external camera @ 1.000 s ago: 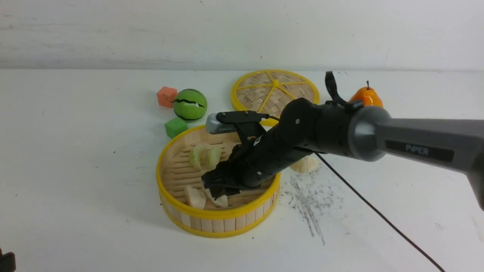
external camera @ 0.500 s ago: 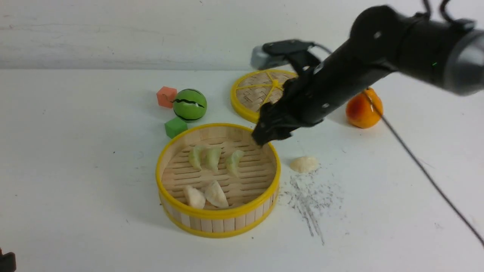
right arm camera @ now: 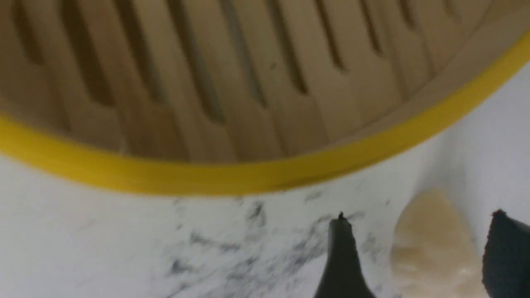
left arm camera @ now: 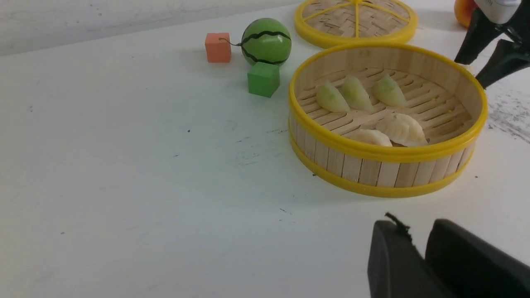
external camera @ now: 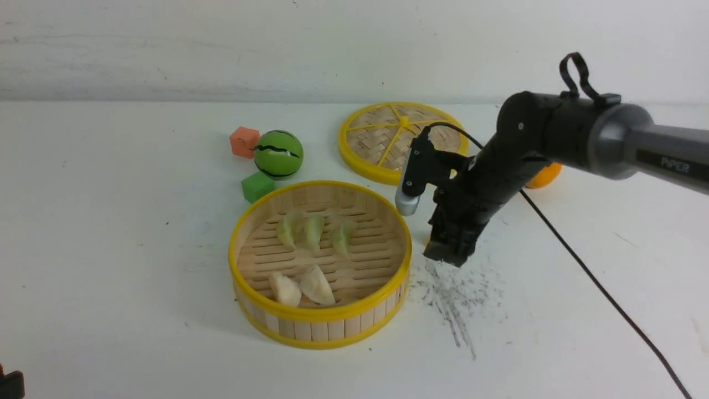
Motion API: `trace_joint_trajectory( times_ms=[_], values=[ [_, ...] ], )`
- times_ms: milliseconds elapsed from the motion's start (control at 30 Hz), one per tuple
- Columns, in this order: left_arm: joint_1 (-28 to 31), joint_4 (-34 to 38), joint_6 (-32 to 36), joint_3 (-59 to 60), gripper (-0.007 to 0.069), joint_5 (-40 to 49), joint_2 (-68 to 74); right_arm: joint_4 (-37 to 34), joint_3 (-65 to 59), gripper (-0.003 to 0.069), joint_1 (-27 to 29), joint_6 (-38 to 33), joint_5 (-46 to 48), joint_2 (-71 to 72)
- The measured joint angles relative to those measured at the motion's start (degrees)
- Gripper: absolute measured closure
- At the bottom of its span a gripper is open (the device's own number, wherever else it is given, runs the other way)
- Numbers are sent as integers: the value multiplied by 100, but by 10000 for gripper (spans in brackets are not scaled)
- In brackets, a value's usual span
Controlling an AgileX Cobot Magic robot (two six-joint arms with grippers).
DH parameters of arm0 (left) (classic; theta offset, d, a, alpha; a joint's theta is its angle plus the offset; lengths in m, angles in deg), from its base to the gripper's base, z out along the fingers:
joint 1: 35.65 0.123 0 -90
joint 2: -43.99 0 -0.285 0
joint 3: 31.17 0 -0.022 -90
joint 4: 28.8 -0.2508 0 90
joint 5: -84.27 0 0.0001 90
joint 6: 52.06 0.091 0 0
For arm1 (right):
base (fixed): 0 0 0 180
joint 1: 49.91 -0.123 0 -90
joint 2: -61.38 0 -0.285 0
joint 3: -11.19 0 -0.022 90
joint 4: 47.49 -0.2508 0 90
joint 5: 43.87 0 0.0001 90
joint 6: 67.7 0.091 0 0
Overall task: Put the dumplings into the steamer on the white table.
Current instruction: 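Reach for and grasp a dumpling lying on the table beside the steamer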
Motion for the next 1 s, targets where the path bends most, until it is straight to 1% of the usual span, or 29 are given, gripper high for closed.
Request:
trace_joint_trajectory(
  times_ms=[100, 200, 333, 433, 500, 533, 567, 667, 833, 1000],
  values=[
    [0, 0, 0, 10, 501, 0, 0, 26, 5, 255, 0, 8, -285, -80],
    [0, -6, 0, 17, 498, 0, 0, 61, 5, 288, 71, 225, -397, -189],
    [0, -23, 0, 17, 496, 0, 0, 116, 5, 326, 193, 891, -417, -343],
    [0, -29, 0, 17, 494, 0, 0, 210, 45, 354, 207, 1359, -263, -348],
    [0, -30, 0, 17, 494, 0, 0, 252, 67, 371, 207, 1498, -172, -348],
    [0, -30, 0, 17, 494, 0, 0, 280, 72, 401, 207, 1695, 9, -320],
    [0, -30, 0, 17, 492, 0, 0, 303, 97, 417, 207, 1859, 214, -307],
    [0, -30, 0, 17, 491, 0, 0, 337, 227, 419, 212, 2283, 717, -307],
    [0, -30, 0, 17, 491, 0, 0, 369, 563, 427, 212, 3213, 1564, -317],
    [0, -30, 0, 17, 491, 0, 0, 368, 1003, 428, 212, 3688, 2038, -311]
  ],
)
